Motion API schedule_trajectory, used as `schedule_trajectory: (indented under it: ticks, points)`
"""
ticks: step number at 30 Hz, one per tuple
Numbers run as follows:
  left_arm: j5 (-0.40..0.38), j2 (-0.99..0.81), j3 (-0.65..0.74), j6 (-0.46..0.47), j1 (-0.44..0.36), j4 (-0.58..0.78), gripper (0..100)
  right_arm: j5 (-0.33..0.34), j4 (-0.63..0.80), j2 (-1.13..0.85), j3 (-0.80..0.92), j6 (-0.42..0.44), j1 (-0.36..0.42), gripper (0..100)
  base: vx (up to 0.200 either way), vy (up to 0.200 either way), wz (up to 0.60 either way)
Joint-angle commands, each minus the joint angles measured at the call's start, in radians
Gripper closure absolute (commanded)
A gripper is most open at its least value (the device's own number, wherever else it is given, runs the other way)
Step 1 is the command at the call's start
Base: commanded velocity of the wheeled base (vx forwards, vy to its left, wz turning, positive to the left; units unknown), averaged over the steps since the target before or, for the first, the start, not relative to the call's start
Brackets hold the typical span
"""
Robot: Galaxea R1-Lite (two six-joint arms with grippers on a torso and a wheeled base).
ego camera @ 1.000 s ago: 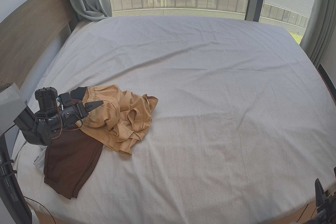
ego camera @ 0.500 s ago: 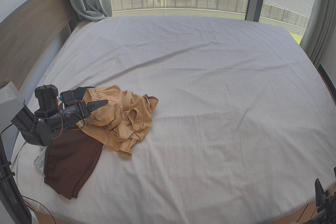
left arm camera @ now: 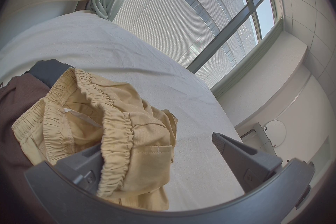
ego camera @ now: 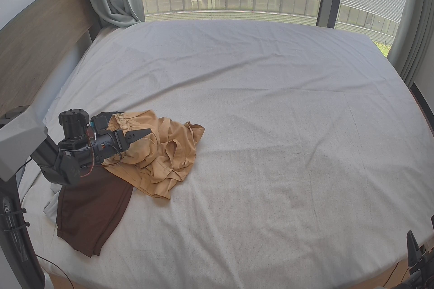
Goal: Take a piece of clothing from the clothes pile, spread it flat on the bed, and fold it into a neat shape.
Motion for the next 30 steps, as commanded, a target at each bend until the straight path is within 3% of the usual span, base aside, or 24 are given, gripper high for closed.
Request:
schedule_trajectory:
  ticks: [1,3,4,15,19,25,30]
  points:
    - [0.006,0.022,-0.015,0.0,-0.001,-0.001,0,0.0,0.0,-0.016,0.016,0.0,-0.001,0,0.0,0.0,0.0]
    - [0.015,0.022,-0.023,0.0,0.0,-0.001,0,0.0,0.0,-0.016,0.016,0.0,-0.001,0,0.0,0.0,0.0]
    - [0.022,0.022,-0.03,0.0,0.002,-0.001,100,0.0,0.0,-0.016,0.016,0.0,-0.001,0,0.0,0.0,0.0]
    - [0.026,0.034,-0.013,0.003,0.005,-0.007,100,-0.002,0.0,-0.016,0.016,0.0,-0.001,0,0.0,0.0,0.0]
    - [0.021,0.026,0.033,-0.003,0.002,-0.082,100,0.0,0.0,-0.016,0.016,0.0,-0.001,0,0.0,0.0,0.0]
    - [0.018,-0.041,0.125,-0.143,-0.034,-0.289,100,0.0,0.0,-0.016,0.016,0.0,-0.001,0,0.0,0.0,0.0]
    - [0.013,-0.12,0.177,-0.193,-0.05,-0.341,100,0.0,0.0,-0.016,0.016,0.0,-0.001,0,0.0,0.0,0.0]
